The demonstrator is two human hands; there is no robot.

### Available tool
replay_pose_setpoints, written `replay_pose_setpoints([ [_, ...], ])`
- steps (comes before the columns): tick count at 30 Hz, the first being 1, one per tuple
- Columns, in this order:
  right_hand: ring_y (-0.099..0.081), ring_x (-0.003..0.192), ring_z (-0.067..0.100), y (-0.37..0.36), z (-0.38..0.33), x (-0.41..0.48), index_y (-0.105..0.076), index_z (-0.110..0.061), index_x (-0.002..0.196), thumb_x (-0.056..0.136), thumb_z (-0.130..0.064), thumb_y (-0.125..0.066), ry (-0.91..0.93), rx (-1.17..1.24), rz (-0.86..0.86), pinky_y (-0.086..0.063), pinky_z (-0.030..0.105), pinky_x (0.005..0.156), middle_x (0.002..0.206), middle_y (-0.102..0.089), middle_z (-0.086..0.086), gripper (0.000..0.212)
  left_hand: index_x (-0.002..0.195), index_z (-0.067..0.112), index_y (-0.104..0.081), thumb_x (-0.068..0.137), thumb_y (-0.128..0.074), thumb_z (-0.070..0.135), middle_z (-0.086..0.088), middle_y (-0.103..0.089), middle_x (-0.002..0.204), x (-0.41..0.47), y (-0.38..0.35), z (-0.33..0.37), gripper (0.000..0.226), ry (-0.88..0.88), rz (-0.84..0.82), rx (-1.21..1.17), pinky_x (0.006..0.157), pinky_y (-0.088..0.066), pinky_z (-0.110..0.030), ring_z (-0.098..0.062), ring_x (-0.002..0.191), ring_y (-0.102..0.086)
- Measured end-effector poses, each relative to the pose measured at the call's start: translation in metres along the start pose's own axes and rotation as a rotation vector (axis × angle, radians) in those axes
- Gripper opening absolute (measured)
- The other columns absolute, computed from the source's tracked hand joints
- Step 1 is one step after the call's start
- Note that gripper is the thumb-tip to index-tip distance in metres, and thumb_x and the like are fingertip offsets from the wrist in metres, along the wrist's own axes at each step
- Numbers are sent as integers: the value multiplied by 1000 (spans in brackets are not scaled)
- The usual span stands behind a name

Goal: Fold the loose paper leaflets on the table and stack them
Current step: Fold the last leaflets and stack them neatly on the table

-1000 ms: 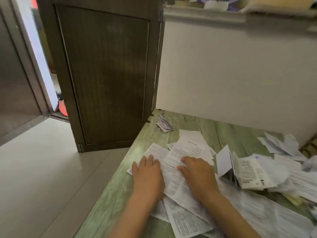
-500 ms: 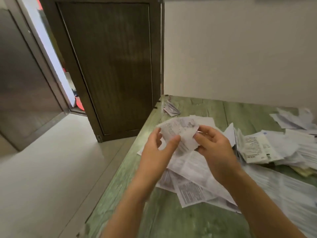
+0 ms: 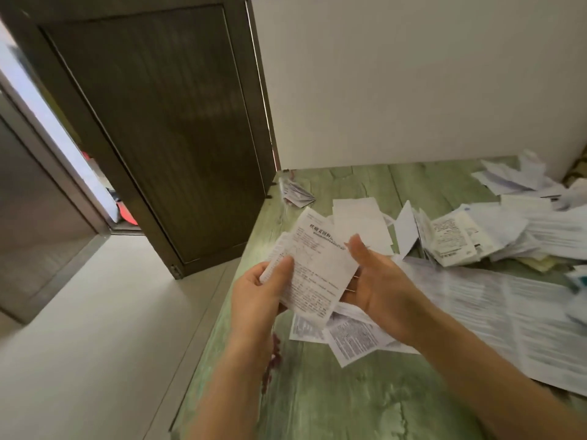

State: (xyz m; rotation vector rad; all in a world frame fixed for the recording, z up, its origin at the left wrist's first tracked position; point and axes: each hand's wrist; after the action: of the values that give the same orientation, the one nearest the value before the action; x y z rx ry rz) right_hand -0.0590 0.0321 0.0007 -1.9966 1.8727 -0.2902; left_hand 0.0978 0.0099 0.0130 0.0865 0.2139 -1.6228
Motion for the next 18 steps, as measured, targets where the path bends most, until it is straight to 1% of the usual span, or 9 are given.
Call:
replay_pose_setpoints([
  [1,-64,107,31,-2,1,-1,-55,-12,123,85,-43,-59,-1,-64,-35,-52,50,91,117,-66,12,50,88,9,-67,89,-61,20,-5,-74,80,1,-3,0,12,4,16,-26,68,-58,-32,-19,73,-72],
  [3,-67,101,26,-6,7,-3,-56,-15,120,82,-26,-68,13,-199,-19,-55,46,86,111,-70,6,41,88,10,-67,90,-60,19,-4,-74,78,1,-6,-1,12,23,46,-65,65,-58,-30,-17,71,-71],
  [5,-68,97,21,-8,14,-3,-60,-18,114,84,-11,-66,93,-263,97,-58,40,78,106,-71,1,31,86,8,-67,91,-59,18,-3,-74,74,0,-8,-2,13,30,56,-79,60,-57,-26,-15,67,-70],
  [7,-68,93,20,-10,17,-2,-65,-21,103,90,-7,-59,176,-263,187,-59,34,74,99,-72,1,20,80,7,-67,92,-57,16,-3,-71,68,0,-7,-3,18,34,64,-86,56,-55,-24,-14,61,-68],
  [9,-69,88,19,-9,14,-3,-68,-22,95,94,-5,-52,202,-247,202,-58,30,71,94,-73,1,23,76,8,-66,92,-57,15,-4,-71,67,-1,-8,-1,21,71,83,-102,57,-54,-27,-15,62,-67],
  [11,-68,85,17,-5,11,-3,-72,-20,87,93,1,-50,220,-282,203,-57,31,69,91,-73,2,31,77,9,-66,94,-55,20,-7,-72,72,1,-8,1,23,124,113,-135,58,-54,-29,-18,64,-67],
  [14,-70,85,15,-1,11,0,-76,-13,78,87,11,-53,262,-308,214,-57,25,65,90,-74,2,34,91,8,-65,97,-43,42,-9,-73,77,5,-8,6,41,214,76,-184,64,-55,-34,-23,72,-69],
  [16,-69,89,14,2,11,1,-75,-10,80,85,13,-54,323,-364,220,-56,23,69,93,-73,5,32,97,9,-65,94,-44,51,-10,-74,83,6,-8,8,47,235,4,-138,67,-56,-36,-26,77,-71],
  [18,-67,92,12,5,9,1,-75,-9,84,86,14,-51,349,-416,211,-54,21,73,96,-71,4,33,94,7,-67,91,-57,37,-9,-74,83,7,-11,8,32,181,-5,-37,69,-58,-36,-23,75,-71],
])
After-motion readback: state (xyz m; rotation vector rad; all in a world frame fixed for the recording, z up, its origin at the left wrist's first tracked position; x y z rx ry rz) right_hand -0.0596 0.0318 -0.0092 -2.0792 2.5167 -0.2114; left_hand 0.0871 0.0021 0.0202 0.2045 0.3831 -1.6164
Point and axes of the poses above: each hand's wrist, its own x-axis towards the middle knuckle, its own y-axis out of the back of the hand, z = x × y
